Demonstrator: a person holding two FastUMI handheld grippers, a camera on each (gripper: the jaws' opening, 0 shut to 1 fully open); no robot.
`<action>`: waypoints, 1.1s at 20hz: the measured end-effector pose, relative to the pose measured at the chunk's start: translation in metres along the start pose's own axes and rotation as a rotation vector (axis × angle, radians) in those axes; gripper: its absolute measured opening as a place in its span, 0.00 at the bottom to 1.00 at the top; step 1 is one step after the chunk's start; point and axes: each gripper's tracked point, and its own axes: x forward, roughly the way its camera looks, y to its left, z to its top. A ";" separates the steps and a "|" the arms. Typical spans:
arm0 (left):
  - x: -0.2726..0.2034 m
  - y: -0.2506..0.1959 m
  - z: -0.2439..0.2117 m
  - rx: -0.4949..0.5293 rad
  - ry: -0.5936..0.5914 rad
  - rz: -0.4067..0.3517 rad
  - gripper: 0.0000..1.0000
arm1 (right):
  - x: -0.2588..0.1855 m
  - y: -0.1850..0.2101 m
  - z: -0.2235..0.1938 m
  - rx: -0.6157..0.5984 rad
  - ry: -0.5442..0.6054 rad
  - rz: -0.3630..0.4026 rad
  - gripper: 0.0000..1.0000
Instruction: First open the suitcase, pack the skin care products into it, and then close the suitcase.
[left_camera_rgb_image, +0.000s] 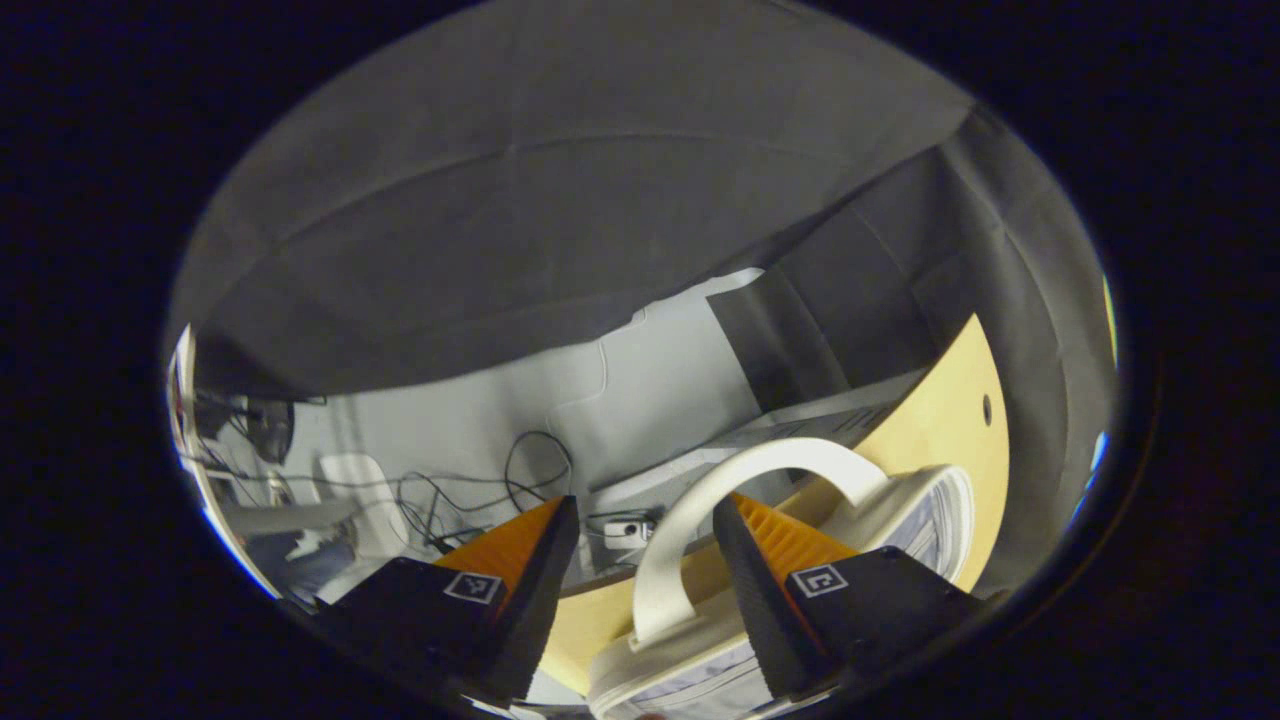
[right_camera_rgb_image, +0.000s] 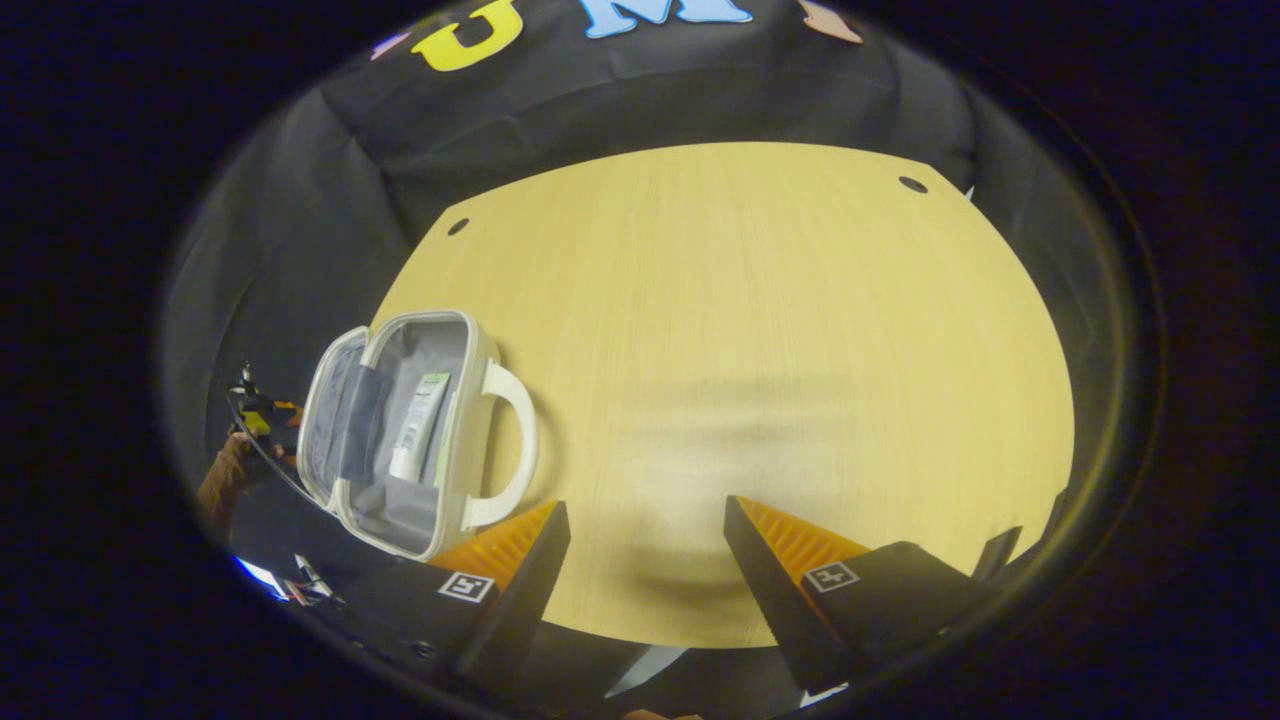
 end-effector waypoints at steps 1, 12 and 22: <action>0.004 0.000 -0.004 -0.023 0.026 -0.006 0.89 | 0.001 0.000 -0.001 -0.005 0.000 -0.003 0.95; -0.090 -0.052 0.019 0.104 -0.190 -0.182 0.17 | -0.002 0.002 -0.015 -0.017 0.024 0.035 0.95; -0.240 -0.145 -0.043 0.394 -0.373 -0.387 0.19 | 0.007 0.022 -0.017 -0.042 0.022 0.118 0.96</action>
